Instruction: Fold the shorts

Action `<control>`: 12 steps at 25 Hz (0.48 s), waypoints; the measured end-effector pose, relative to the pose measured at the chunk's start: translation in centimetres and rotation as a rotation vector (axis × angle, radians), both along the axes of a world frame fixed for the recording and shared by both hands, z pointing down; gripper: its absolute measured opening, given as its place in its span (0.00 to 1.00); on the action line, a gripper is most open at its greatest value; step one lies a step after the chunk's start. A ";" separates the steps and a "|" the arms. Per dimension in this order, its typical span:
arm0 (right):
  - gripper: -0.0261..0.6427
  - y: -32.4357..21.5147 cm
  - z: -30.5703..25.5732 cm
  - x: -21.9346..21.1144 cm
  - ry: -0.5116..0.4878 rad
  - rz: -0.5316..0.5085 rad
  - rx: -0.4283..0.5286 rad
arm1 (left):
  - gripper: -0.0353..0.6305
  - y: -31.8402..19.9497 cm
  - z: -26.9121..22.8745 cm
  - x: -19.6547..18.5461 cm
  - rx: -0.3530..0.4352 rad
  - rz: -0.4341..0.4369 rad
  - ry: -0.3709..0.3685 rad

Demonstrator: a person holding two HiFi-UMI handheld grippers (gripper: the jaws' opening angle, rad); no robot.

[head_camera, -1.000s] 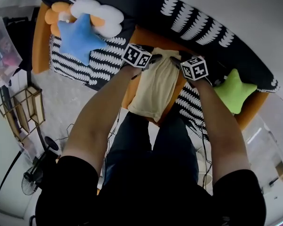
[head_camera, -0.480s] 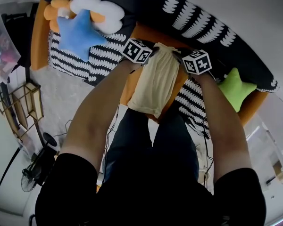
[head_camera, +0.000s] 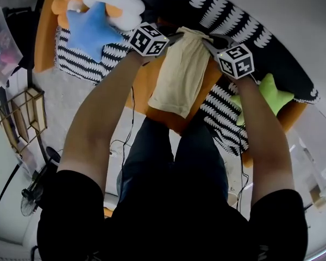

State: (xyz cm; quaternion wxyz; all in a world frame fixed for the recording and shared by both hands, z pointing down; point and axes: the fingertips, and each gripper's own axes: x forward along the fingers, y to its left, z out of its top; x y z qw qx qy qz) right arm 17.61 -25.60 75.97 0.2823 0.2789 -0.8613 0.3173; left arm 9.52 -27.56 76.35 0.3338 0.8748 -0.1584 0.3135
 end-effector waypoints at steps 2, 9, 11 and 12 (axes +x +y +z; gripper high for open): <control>0.15 0.6 -1.4 -0.4 0.003 -0.024 0.031 | 0.18 0.7 -1.3 -0.5 0.019 0.021 0.024; 0.15 5.1 -4.0 -2.1 0.024 -0.149 0.101 | 0.18 5.6 -2.9 -2.5 0.046 0.122 0.019; 0.15 6.5 -4.8 -2.9 0.028 -0.190 0.113 | 0.17 7.0 -3.1 -3.2 0.057 0.129 0.011; 0.15 7.4 -5.2 -3.4 0.033 -0.216 0.120 | 0.16 7.6 -3.3 -3.6 0.064 0.131 0.009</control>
